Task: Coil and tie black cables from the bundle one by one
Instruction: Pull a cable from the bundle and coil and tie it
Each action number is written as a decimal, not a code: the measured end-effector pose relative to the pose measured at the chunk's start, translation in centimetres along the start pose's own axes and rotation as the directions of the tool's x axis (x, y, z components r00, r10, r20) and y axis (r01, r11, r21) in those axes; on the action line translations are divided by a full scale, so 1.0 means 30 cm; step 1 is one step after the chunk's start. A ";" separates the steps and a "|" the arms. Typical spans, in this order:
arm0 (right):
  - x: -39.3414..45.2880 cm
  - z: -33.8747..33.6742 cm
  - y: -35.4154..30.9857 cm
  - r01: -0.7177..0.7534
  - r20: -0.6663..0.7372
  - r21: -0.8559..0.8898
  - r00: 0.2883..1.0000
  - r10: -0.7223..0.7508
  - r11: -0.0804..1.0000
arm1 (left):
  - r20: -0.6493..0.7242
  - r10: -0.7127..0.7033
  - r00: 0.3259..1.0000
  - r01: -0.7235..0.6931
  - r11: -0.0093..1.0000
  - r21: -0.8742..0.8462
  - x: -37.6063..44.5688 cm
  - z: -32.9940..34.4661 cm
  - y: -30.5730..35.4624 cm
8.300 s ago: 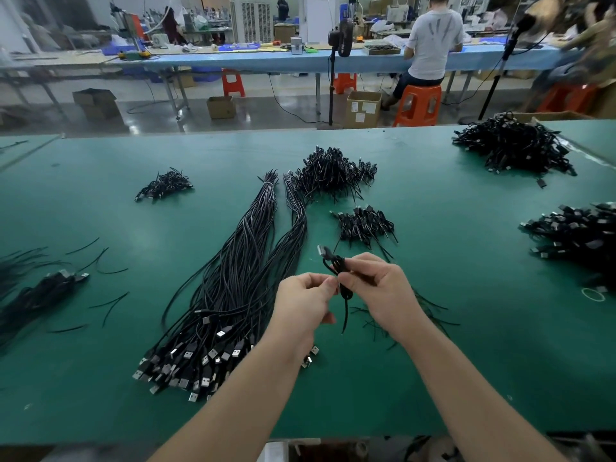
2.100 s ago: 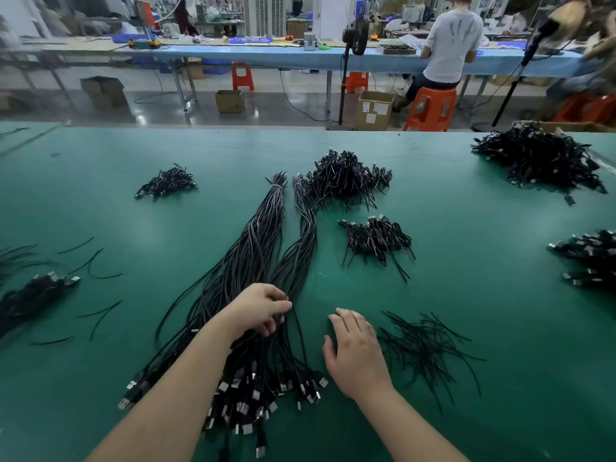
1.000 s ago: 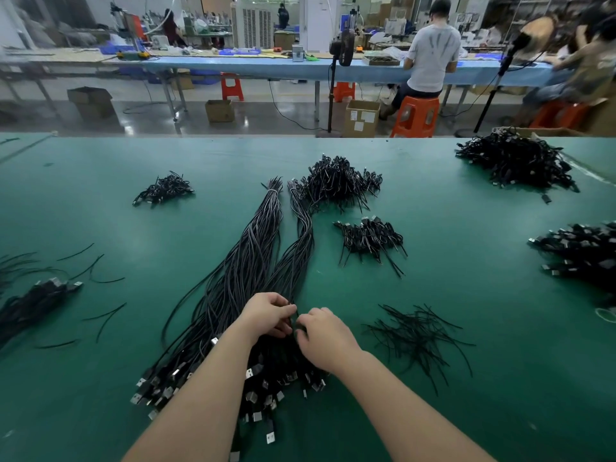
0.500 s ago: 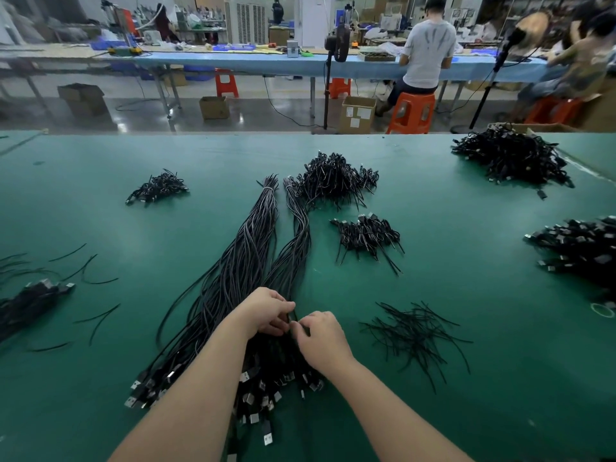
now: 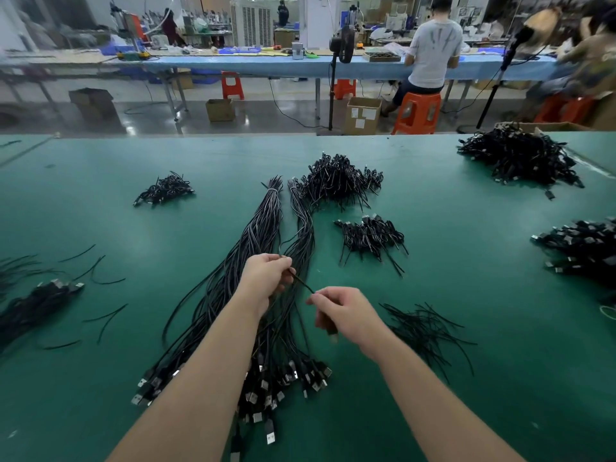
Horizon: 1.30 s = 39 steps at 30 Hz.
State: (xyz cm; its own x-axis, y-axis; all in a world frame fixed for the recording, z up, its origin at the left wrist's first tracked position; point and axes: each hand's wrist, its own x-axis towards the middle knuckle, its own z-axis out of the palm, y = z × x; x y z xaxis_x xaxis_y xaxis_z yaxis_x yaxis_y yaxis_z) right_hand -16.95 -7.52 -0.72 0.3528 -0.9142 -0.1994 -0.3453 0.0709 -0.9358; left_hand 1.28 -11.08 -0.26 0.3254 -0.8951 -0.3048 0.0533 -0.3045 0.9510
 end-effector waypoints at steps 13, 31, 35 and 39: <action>-0.077 -0.169 -0.172 0.253 -0.020 0.517 0.959 -0.284 0.818 | 0.278 0.426 0.861 -0.482 0.508 0.714 -0.077 0.062 -0.068; -0.122 -0.393 -0.302 0.297 -0.292 0.542 0.944 -0.155 0.786 | 0.344 -0.227 0.911 -0.334 0.082 0.939 -0.151 -0.101 -0.100; -0.116 -0.310 -0.269 0.147 -0.211 0.312 0.974 -0.082 0.939 | 0.609 -0.117 0.785 -0.472 0.524 0.709 -0.253 -0.019 0.034; -0.108 -0.229 -0.236 0.133 -0.135 0.204 0.985 -0.107 0.970 | 0.552 0.262 0.792 -0.524 0.755 0.394 -0.327 0.134 0.138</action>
State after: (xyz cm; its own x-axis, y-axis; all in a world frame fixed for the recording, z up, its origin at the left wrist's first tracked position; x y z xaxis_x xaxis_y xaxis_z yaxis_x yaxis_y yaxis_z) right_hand -21.62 -7.79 8.56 0.2670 -0.9620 -0.0572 -0.1103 0.0285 -0.9935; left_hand -5.47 -4.88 6.45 -0.2496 -0.9681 -0.0206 -0.5024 0.1113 0.8574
